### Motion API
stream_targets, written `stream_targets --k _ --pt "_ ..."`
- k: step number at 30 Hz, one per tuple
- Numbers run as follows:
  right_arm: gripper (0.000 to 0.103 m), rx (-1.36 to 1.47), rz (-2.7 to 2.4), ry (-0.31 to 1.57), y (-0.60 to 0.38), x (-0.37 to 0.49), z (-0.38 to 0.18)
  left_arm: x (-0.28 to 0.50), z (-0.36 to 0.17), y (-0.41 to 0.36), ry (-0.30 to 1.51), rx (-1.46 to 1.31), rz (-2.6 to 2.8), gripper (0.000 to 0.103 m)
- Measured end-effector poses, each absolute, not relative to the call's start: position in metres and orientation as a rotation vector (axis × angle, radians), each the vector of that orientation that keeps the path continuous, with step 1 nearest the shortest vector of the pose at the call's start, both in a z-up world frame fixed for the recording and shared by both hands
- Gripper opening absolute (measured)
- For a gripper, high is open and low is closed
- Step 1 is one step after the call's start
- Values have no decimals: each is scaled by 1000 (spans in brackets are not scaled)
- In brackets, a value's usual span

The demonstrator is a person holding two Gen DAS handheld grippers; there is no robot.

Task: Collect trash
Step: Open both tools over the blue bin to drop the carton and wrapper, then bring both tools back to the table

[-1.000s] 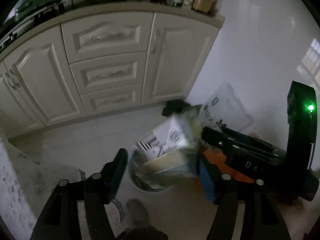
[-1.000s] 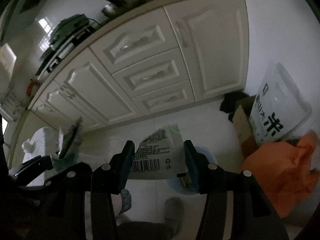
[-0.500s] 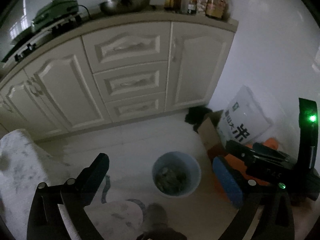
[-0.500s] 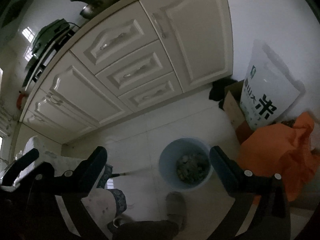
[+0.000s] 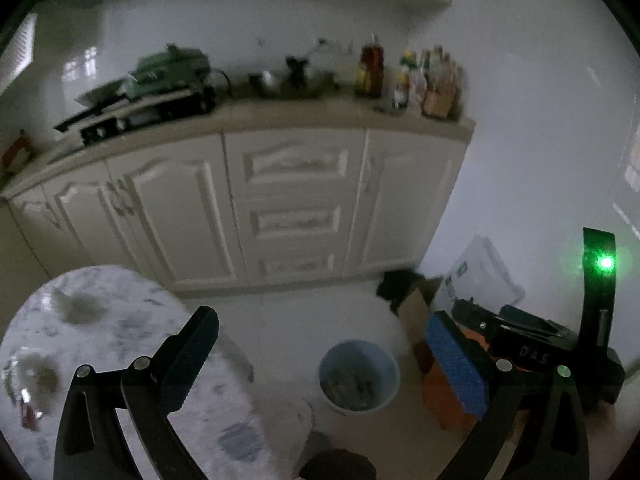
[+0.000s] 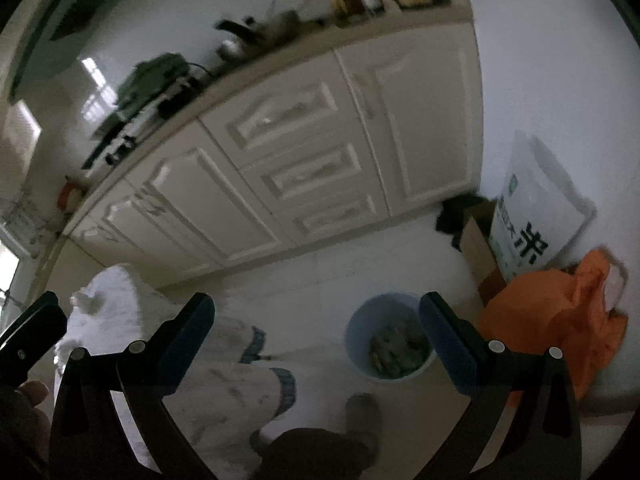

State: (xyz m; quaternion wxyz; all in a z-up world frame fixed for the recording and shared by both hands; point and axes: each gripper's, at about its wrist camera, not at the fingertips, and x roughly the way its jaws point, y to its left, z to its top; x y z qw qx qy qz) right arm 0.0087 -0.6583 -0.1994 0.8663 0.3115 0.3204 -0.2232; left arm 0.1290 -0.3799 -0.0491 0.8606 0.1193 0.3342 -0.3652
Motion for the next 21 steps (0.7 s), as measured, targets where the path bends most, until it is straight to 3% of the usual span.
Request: stream_targets --k 10,21 --pt "103 519 -338 578 -573 27 -124 58 -1 -235 555 164 -658 102" --pt "103 365 -139 556 -457 63 -84 -17 16 -95 461 81 -461 102"
